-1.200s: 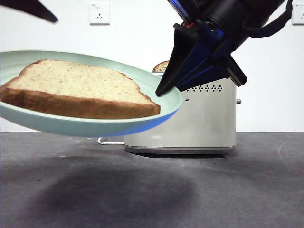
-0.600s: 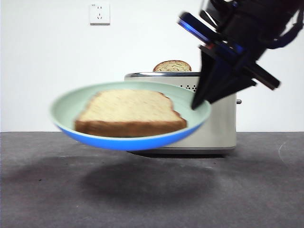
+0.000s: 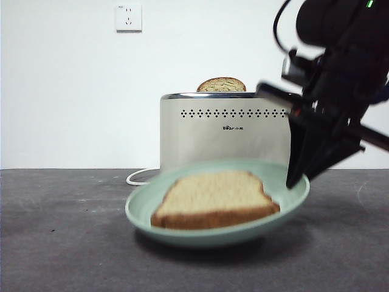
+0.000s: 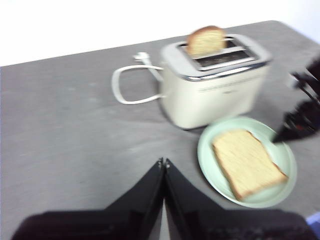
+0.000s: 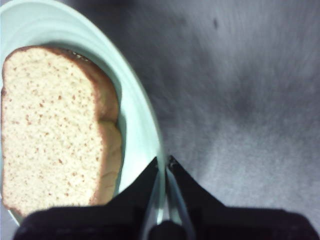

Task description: Take the bread from the toaster,put the bread on the plate,put the plate on the table

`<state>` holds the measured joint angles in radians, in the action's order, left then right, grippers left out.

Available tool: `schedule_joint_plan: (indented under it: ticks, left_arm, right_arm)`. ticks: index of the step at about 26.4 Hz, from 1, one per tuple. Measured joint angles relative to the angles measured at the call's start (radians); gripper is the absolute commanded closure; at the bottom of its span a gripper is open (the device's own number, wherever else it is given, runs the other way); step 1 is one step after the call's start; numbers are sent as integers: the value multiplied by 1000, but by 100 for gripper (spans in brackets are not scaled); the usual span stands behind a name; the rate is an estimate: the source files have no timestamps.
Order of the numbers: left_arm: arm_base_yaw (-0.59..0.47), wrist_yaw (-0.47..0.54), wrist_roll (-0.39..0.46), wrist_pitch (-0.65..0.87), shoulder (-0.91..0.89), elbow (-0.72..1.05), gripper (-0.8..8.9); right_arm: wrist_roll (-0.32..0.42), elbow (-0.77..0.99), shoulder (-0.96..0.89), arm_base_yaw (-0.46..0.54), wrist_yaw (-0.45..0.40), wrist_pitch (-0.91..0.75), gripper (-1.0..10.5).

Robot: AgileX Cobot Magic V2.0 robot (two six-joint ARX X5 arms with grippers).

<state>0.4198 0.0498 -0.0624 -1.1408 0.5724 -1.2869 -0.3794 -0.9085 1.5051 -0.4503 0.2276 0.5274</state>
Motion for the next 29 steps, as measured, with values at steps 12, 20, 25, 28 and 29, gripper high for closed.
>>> schedule_joint_plan:
  ticks: [12, 20, 25, 28, 29]
  left_arm:
    - [0, 15, 0, -31, 0, 0, 822]
    - [0, -26, 0, -43, 0, 0, 822]
    - [0, -27, 0, -43, 0, 0, 822]
    - [0, -27, 0, -43, 0, 0, 822]
    - [0, -27, 0, -43, 0, 0, 822]
  right_arm:
    - [-45, 0, 148, 6, 65, -97, 959]
    - [-35, 0, 159, 5, 43, -111, 670]
    - [0, 0, 148, 5, 37, -111, 469]
    - [19, 0, 98, 5, 37, -102, 469]
    - [27, 0, 70, 5, 35, -97, 470]
